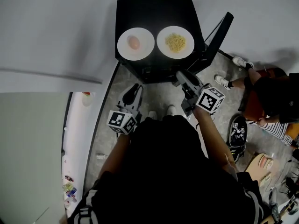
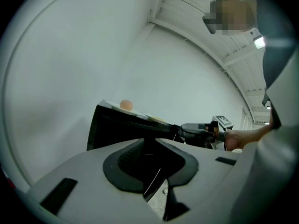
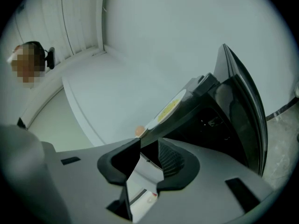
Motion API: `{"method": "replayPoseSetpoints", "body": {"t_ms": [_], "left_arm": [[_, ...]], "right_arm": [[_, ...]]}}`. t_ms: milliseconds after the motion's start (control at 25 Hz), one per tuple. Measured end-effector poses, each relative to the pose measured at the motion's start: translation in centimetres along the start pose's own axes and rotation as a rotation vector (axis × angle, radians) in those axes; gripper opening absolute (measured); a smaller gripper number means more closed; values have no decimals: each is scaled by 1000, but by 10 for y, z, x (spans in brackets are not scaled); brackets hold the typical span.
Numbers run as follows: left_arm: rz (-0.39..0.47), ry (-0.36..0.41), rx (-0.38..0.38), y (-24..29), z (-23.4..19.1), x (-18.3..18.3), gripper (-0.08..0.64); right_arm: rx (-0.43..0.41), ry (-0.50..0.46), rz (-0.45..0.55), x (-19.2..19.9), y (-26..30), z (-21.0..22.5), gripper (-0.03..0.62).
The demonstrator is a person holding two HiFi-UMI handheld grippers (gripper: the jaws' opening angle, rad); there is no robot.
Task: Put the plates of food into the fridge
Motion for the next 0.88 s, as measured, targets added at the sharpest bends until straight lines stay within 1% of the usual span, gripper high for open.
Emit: {"method": "replayPoseSetpoints", "body": {"t_ms": [200,400,600,880], "left_arm": [[-2,3,-1,7,0,-3,66],[-18,6,3,17,-2,-1,66],[-21,-3,7,21,-4,-2,66],[-32,-5,-1,15,-5,0,61]], "right_arm": [[-15,56,22,-12,9,3,111],[-35,90,61,-25,21,5,112],[-22,110,57,-27,28,8,112],[-49,201,92,-29,31,4,114]]}}
Point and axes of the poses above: the fingertips, and each gripper's own axes: y forward along the fingers, z to its right, x out of its underside, the point moved 4 cm from there along -y, backward along the fingers, and after that the axes turned 9 degrees about y, right-handed, at the moved point
